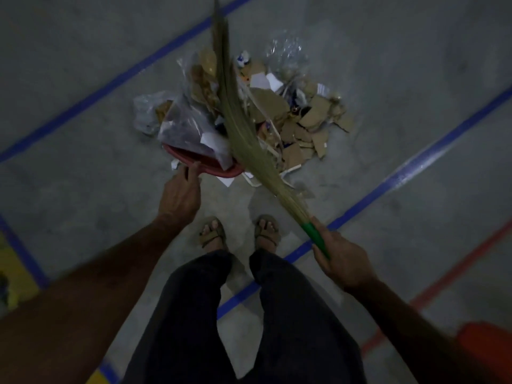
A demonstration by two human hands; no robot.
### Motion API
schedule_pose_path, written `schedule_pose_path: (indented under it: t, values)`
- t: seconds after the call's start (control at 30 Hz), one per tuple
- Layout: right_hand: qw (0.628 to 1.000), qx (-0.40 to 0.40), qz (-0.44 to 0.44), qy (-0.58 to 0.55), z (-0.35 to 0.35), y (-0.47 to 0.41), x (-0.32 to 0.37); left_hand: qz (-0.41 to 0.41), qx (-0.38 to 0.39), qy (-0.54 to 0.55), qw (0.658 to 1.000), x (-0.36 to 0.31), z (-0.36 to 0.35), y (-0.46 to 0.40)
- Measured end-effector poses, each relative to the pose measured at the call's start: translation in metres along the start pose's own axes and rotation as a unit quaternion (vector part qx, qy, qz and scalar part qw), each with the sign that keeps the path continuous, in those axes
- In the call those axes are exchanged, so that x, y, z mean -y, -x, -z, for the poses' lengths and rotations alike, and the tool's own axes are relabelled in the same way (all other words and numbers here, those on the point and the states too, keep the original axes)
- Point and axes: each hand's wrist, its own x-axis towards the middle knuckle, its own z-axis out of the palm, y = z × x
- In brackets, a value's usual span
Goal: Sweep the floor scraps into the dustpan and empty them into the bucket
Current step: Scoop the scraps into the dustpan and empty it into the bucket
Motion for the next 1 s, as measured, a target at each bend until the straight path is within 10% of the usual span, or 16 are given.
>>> schedule_pose_path:
  t: [1.0]
  values:
    - [0.971, -0.234, -0.050, 0.024, 0.056, 0.208, 0.131, -0.146, -0.043, -0.056, 0.987, -0.065, 0.189, 0.099]
